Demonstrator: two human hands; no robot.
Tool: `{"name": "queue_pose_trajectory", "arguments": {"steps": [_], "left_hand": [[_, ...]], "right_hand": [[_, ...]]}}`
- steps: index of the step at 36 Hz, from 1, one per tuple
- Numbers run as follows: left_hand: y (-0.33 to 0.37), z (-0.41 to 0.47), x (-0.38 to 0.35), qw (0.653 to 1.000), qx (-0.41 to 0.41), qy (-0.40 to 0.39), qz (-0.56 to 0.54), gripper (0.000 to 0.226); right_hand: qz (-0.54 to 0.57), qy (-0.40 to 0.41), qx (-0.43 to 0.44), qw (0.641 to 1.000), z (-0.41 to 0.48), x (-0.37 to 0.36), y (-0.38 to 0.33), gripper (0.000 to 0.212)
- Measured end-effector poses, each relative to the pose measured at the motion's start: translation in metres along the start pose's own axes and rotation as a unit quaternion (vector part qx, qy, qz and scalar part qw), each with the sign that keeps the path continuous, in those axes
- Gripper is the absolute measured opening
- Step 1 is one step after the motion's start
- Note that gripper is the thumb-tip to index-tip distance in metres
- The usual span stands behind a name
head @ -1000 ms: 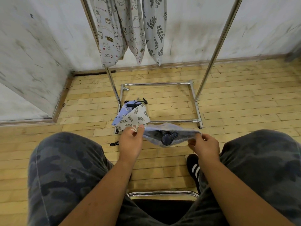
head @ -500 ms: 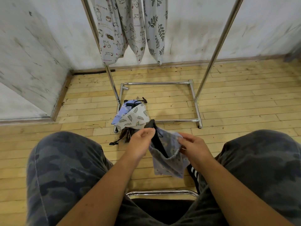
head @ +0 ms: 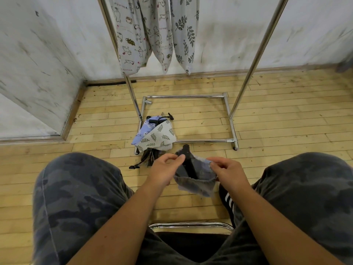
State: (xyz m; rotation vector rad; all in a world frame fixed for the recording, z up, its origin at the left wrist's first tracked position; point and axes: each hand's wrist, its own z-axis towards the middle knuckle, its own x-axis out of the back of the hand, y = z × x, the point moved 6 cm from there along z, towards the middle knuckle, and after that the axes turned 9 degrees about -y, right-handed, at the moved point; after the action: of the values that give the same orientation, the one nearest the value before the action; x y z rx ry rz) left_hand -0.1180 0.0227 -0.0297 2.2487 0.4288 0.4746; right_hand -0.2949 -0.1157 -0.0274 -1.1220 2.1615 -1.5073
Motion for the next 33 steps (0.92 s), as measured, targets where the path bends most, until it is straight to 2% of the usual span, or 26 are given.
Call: {"name": "queue_pose_trajectory", "arguments": {"steps": [5, 8, 10, 13, 15, 19, 20, 22, 25, 27, 31, 33], "left_hand": [[0.000, -0.005, -0.015, 0.998, 0.010, -0.046, 0.032, 0.056], [-0.008, -0.002, -0.018, 0.997, 0.029, -0.052, 0.058, 0.056], [-0.017, 0.002, -0.018, 0.994, 0.067, -0.052, 0.072, 0.057], [-0.038, 0.004, -0.015, 0.983, 0.177, -0.050, 0.023, 0.062], [-0.045, 0.006, -0.012, 0.978, 0.202, -0.044, 0.028, 0.063], [-0.043, 0.014, -0.001, 0.984, 0.171, 0.012, 0.045, 0.063], [-0.043, 0.017, 0.001, 0.986, 0.158, 0.023, 0.048, 0.069], [-0.038, 0.018, 0.001, 0.992, 0.117, 0.013, 0.050, 0.067], [-0.033, 0.014, -0.004, 0.996, 0.082, -0.012, 0.037, 0.042], [-0.025, 0.010, -0.009, 0.997, 0.049, -0.024, 0.046, 0.036], [-0.018, 0.007, -0.020, 0.997, 0.019, -0.045, 0.068, 0.046], [-0.024, 0.010, -0.021, 0.996, 0.045, -0.044, 0.070, 0.050]], "right_hand": [[-0.056, 0.008, 0.041, 0.998, -0.002, -0.001, -0.008, 0.025], [-0.055, 0.019, 0.050, 0.997, -0.004, 0.001, -0.012, 0.021], [-0.058, 0.015, 0.054, 0.997, -0.003, 0.001, -0.015, 0.022], [-0.069, 0.003, 0.043, 0.997, -0.002, -0.002, -0.012, 0.021], [-0.065, 0.014, 0.037, 0.997, -0.002, -0.001, -0.009, 0.018], [-0.055, 0.028, 0.030, 0.998, 0.000, 0.003, -0.006, 0.014], [-0.052, 0.025, 0.028, 0.998, 0.001, 0.002, -0.005, 0.015], [-0.035, 0.016, 0.021, 0.999, 0.001, 0.001, -0.003, 0.017], [-0.001, 0.000, 0.004, 1.000, 0.001, -0.002, -0.002, 0.019], [0.026, -0.019, -0.011, 0.999, -0.002, -0.005, -0.003, 0.015], [0.055, -0.035, -0.021, 0.998, -0.005, -0.009, -0.009, 0.010], [0.059, -0.035, -0.025, 0.997, -0.005, -0.010, -0.009, 0.012]]}}
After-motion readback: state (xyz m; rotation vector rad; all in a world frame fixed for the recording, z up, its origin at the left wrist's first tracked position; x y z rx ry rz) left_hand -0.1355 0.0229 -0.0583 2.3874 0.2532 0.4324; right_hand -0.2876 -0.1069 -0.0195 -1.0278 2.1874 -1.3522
